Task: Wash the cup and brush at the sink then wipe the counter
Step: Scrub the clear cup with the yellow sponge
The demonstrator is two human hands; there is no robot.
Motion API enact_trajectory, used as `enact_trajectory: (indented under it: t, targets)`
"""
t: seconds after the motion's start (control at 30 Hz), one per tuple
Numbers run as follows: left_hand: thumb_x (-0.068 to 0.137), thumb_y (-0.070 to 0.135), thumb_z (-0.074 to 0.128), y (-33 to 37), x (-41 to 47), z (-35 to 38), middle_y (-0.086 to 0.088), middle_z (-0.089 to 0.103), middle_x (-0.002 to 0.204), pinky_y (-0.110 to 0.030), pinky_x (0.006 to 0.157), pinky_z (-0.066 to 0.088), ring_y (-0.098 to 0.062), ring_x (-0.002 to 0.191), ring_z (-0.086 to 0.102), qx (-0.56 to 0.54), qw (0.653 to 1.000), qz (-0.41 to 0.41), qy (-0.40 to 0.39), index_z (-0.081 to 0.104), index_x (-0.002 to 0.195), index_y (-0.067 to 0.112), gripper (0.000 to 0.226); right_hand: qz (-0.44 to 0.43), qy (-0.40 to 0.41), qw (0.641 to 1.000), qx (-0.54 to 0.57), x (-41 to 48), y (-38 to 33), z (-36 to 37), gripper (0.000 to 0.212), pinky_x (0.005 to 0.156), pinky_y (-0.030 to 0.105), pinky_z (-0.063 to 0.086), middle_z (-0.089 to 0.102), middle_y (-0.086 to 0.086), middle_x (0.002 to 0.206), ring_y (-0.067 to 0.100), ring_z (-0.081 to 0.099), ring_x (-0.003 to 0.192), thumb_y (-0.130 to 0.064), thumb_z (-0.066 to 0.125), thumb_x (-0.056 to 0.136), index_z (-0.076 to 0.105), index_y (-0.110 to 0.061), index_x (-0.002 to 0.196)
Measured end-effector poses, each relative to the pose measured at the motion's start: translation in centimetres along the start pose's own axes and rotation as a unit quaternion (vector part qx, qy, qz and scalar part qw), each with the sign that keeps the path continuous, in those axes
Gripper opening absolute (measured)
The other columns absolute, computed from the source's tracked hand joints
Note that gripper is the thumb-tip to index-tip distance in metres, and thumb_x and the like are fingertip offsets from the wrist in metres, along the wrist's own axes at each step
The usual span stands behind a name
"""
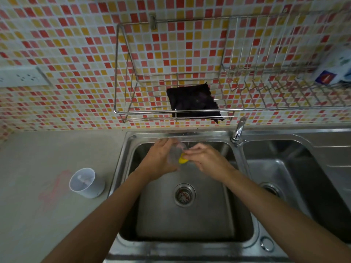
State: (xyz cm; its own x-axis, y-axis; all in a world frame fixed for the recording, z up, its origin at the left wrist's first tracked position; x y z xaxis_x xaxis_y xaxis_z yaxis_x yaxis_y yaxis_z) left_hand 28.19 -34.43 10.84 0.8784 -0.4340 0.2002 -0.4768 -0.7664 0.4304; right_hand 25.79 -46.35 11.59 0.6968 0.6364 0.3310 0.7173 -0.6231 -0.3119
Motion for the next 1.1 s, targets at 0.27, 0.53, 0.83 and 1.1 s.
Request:
enact_trajectory:
  t: [0.27,0.53,0.83,1.1]
  targets:
    - [0.061,0.025,0.085,0.8,0.1,-0.4,-0.003,0.052,0.13,-0.022,0.096,0.033,-0.018,0.119,0.044,-0.007,0.999,0.023,-0.032,0.047,0.13,0.016,0.08,0.162,0.011,0.971,0.177,-1.4,-0.1,1.4,0.032,0.081,0.007,0.043,0.07,-0.007,0.111,0.007,0.058,0.095,-0.008,0.063,0.088,0.068,-0.024,0.116]
    - [0.059,0.014,0.084,2.3,0.9,-1.0,-0.003,0.058,0.12,-0.016,0.087,0.032,-0.017,0.109,0.048,-0.028,0.999,0.028,-0.001,0.054,0.121,0.014,0.068,0.066,0.018,0.997,-0.022,-0.4,0.3,0.3,0.043,0.078,0.035,0.05,0.072,-0.008,0.107,0.02,0.06,0.097,0.0,0.074,0.069,0.075,-0.025,0.105]
    - [0.061,0.018,0.084,3.2,1.1,-0.5,-0.005,0.056,0.124,-0.014,0.088,0.028,-0.02,0.113,0.048,-0.023,0.999,0.024,-0.035,0.051,0.125,0.013,0.073,0.072,0.006,0.997,0.0,-0.2,0.9,-0.7,0.033,0.077,0.033,0.051,0.073,-0.012,0.093,0.015,0.052,0.089,-0.004,0.073,0.073,0.076,-0.024,0.099]
    - [0.058,0.026,0.087,2.1,0.3,0.5,0.007,0.053,0.127,-0.031,0.099,0.042,-0.012,0.116,0.049,-0.06,0.992,0.001,-0.107,0.047,0.128,0.026,0.08,0.121,-0.03,0.986,0.114,-2.2,0.5,1.3,0.031,0.078,0.013,0.037,0.07,-0.018,0.11,0.008,0.043,0.086,-0.004,0.061,0.087,0.073,-0.024,0.108]
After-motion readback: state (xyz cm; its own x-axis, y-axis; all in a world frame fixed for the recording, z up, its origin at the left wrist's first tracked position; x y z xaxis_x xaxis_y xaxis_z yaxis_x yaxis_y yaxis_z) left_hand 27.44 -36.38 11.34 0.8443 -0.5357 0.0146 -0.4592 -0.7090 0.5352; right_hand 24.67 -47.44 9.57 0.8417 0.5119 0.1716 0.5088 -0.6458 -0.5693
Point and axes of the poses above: each hand's wrist, its own x-axis towards the middle knuckle, its own z-axis out of the palm, y = z × x, the point moved 9 cm from there along x, towards the middle knuckle
